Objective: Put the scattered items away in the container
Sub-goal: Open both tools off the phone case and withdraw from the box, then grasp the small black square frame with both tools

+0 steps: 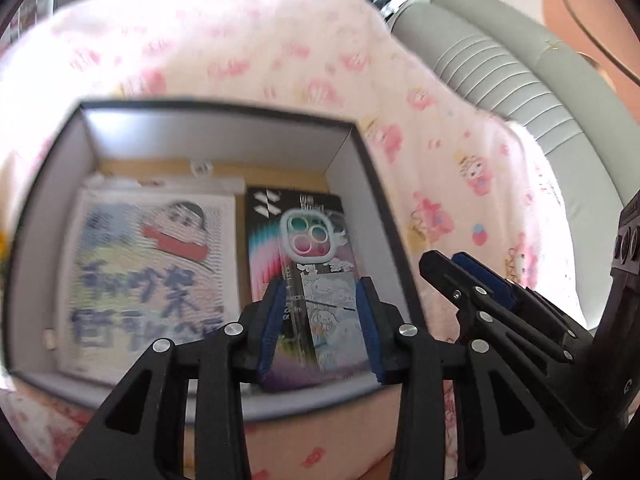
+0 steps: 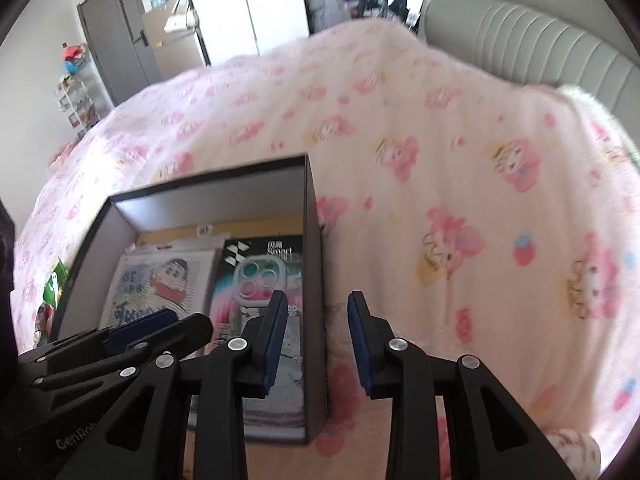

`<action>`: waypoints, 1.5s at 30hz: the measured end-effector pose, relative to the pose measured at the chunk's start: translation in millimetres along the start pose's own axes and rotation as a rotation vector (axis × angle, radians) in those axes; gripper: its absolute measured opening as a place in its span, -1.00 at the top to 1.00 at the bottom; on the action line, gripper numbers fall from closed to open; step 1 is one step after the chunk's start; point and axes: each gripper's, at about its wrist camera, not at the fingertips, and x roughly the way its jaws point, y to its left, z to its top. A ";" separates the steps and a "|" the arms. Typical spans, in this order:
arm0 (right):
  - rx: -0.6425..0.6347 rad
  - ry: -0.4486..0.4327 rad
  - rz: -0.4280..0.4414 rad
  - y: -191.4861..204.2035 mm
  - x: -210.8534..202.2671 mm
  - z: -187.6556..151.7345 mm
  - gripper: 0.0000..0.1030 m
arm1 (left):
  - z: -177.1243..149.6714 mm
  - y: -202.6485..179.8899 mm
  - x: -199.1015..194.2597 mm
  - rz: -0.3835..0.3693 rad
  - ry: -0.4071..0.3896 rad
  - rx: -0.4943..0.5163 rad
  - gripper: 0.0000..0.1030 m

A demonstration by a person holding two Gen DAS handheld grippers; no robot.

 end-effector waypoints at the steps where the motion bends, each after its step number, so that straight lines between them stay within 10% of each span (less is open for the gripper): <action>1: 0.014 -0.010 0.004 0.8 -7.9 -1.9 0.41 | -0.8 -0.4 -9.4 -0.003 -0.010 0.013 0.28; 15: -0.139 0.030 0.150 82.9 -62.2 -35.4 0.32 | -30.8 31.0 -84.1 0.024 -0.055 0.023 0.25; 33: -0.467 0.267 0.496 315.9 3.2 -66.4 0.34 | -106.4 254.9 -158.1 0.206 -0.219 -0.434 0.20; 45: -0.685 0.437 0.413 396.5 71.8 -77.1 0.34 | -149.0 370.0 -119.9 0.200 -0.187 -0.709 0.22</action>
